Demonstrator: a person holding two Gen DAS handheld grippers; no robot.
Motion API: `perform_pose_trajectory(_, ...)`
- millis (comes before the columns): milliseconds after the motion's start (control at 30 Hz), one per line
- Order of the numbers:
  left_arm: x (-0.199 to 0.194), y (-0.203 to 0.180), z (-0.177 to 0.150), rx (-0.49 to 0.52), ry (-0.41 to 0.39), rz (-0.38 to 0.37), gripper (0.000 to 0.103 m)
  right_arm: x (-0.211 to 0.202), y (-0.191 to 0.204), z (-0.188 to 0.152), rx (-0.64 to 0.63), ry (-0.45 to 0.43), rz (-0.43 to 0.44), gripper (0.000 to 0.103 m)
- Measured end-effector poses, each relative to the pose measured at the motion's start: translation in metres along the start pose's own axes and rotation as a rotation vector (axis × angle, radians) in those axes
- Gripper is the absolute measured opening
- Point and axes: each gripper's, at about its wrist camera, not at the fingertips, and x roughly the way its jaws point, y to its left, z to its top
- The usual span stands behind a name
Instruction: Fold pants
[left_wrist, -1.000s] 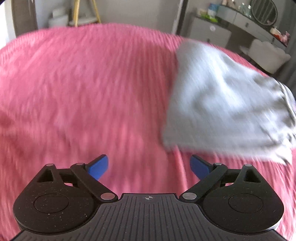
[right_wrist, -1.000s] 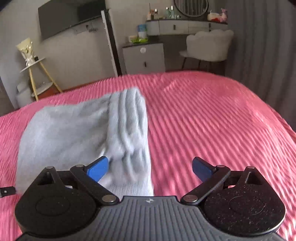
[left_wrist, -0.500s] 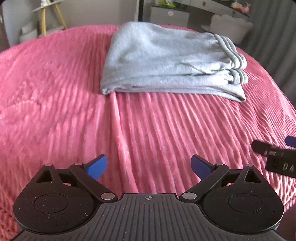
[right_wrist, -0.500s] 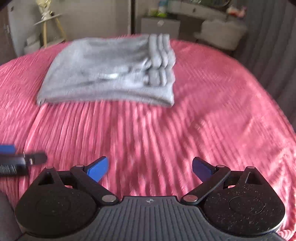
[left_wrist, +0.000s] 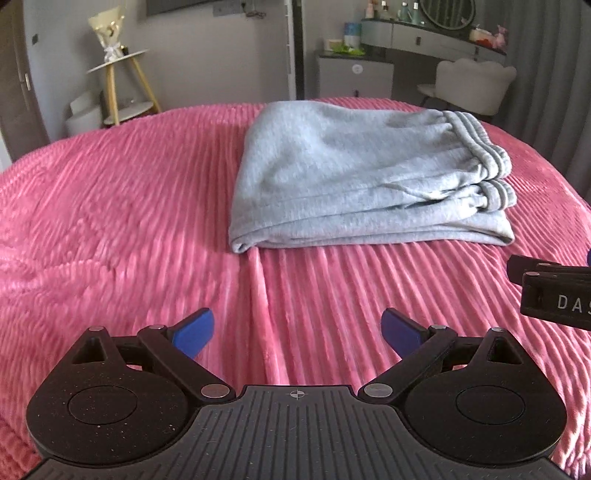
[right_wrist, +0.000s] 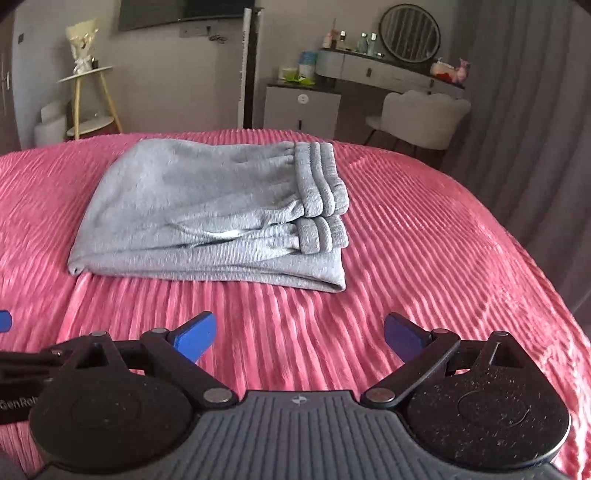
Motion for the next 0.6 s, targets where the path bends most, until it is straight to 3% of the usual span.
perform_pose_trajectory(167,0.013,0.008,0.0,-0.06,0.011,-0.006,0.1,0.014,-0.002,-0.007,0.024,0.01,0.033,0.097)
perform_pose_trajectory(400,0.023,0.001,-0.001,-0.035,0.021,-0.008,0.1,0.022,0.002,-0.012,0.004,-0.001,0.064,0.097)
perform_pose_trajectory(600,0.027,0.001,-0.002,-0.047,0.028,0.001,0.1,0.036,-0.001,-0.016,0.0,0.041,0.072,0.097)
